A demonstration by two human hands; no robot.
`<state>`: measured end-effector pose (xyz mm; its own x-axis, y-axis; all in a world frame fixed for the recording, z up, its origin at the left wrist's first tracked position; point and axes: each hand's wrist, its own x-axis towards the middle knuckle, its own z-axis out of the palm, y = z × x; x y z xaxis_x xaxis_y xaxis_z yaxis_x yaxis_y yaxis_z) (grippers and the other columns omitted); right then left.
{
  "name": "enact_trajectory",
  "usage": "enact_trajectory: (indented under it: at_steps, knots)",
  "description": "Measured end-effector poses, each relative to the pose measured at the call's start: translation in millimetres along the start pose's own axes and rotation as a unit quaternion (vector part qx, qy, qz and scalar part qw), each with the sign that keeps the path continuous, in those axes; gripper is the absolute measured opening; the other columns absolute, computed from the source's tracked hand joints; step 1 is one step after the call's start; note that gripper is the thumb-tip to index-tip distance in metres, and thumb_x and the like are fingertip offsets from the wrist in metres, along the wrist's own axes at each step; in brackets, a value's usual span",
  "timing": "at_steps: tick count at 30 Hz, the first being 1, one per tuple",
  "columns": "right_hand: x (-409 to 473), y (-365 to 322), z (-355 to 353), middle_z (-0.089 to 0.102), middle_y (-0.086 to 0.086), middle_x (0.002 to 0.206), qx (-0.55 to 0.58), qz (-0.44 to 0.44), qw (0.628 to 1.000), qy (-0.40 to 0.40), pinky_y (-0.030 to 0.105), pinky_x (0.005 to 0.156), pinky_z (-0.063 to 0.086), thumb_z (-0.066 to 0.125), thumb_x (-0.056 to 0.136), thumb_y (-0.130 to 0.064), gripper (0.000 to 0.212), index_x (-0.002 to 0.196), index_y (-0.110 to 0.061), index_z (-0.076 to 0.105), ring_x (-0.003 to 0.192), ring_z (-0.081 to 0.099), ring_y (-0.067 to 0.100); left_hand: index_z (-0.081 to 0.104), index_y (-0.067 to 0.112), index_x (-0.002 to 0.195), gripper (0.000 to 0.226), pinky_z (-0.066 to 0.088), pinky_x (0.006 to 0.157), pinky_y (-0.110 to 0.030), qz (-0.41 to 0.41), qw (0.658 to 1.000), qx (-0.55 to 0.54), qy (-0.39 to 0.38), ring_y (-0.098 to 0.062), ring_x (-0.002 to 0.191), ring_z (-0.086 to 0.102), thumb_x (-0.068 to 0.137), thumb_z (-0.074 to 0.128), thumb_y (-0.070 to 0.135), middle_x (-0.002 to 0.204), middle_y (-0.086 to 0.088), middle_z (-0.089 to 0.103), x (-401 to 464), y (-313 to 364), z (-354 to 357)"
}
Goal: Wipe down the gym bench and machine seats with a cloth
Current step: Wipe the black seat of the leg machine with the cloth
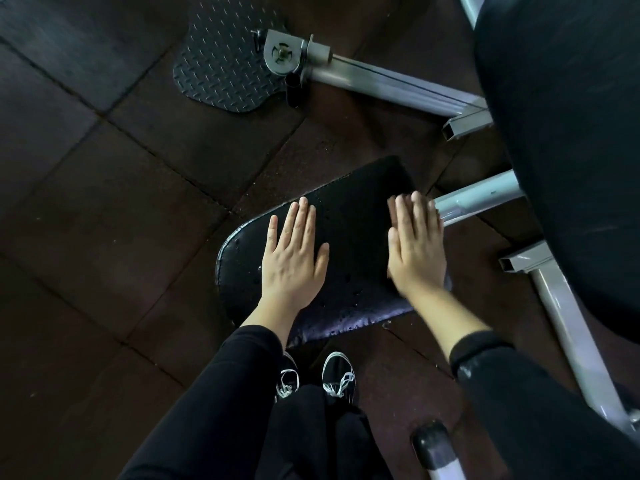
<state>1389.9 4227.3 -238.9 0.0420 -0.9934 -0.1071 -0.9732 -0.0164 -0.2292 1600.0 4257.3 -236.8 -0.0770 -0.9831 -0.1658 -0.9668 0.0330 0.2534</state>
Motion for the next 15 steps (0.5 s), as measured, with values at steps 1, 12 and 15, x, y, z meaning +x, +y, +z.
enact_trajectory:
  at_steps: [1,12,15]
  knots:
    - [-15,-6,3,0.022,0.013,0.155,-0.002,-0.009,1.0,0.0,0.049,0.116,0.014,0.026,0.098,-0.032,0.052,0.148,-0.016,0.026,0.143,0.017,0.036,0.019,0.008,0.152,0.064,0.0,0.121,-0.04,0.011,1.0,-0.003,0.0,-0.017,0.149,0.005,0.099,0.02,0.043,0.161,-0.006,0.011,-4,-3,-1]
    - [-78,-49,17,0.01,0.0,0.158,0.038,-0.054,0.996,-0.052,0.049,0.117,0.011,0.027,0.098,-0.034,0.054,0.15,-0.025,0.016,0.146,0.002,0.025,0.02,0.016,0.154,0.059,0.0,0.121,-0.043,0.009,1.0,0.021,-0.002,-0.018,0.149,0.006,0.101,0.026,0.042,0.162,-0.003,0.011,-63,-51,-11]
    - [-74,-52,16,0.009,-0.001,0.158,0.03,-0.054,0.997,-0.056,0.047,0.118,0.008,0.025,0.098,-0.035,0.054,0.15,-0.025,0.014,0.146,0.001,0.025,0.018,0.017,0.154,0.059,-0.002,0.121,-0.043,0.009,1.0,0.012,-0.003,-0.017,0.149,0.003,0.101,0.023,0.043,0.162,-0.002,0.008,-62,-51,-10]
